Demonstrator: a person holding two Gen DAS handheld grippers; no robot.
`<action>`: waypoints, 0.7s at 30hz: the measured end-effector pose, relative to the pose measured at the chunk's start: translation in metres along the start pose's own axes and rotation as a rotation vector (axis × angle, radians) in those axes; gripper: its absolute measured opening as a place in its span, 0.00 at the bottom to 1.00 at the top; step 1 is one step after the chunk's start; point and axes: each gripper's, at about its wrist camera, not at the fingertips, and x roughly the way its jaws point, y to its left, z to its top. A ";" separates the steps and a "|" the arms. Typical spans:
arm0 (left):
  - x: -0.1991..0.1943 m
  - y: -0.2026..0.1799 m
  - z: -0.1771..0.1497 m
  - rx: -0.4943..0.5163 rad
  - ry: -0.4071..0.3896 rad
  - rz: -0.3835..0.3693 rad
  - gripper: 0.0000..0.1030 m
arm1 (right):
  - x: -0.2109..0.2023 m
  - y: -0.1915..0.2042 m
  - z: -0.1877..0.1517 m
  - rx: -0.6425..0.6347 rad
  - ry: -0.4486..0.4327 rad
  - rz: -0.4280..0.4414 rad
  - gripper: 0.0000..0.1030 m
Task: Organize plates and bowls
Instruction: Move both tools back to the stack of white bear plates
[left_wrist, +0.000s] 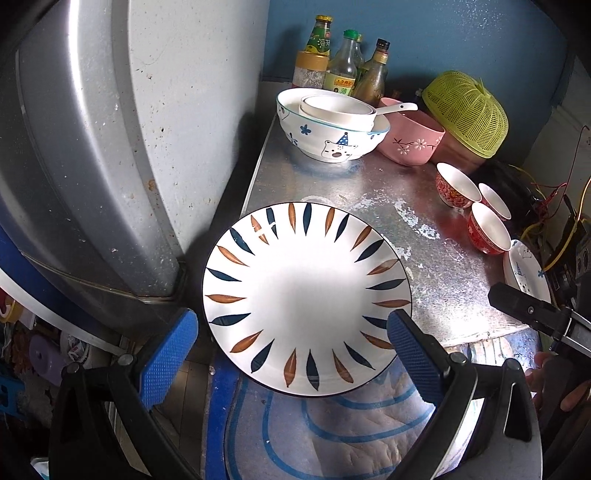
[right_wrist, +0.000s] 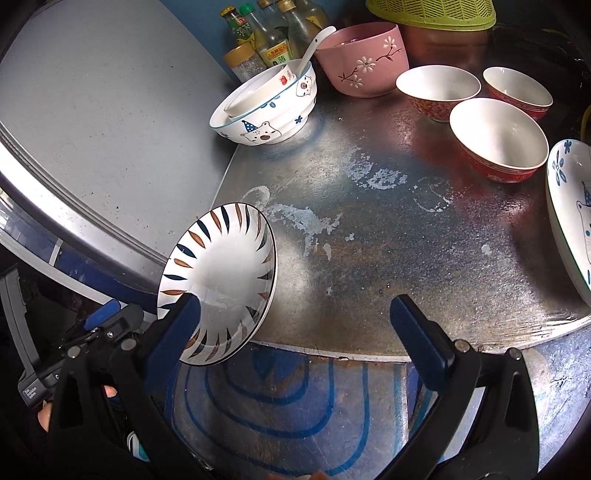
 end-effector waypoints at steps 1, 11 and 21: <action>-0.001 -0.005 0.000 0.004 -0.003 -0.006 1.00 | -0.005 -0.003 -0.001 0.005 -0.005 0.005 1.00; -0.014 -0.075 -0.005 0.074 -0.019 -0.081 1.00 | -0.065 -0.048 -0.022 0.081 -0.054 0.002 1.00; -0.020 -0.165 -0.024 0.196 -0.006 -0.170 1.00 | -0.135 -0.114 -0.059 0.225 -0.125 -0.011 1.00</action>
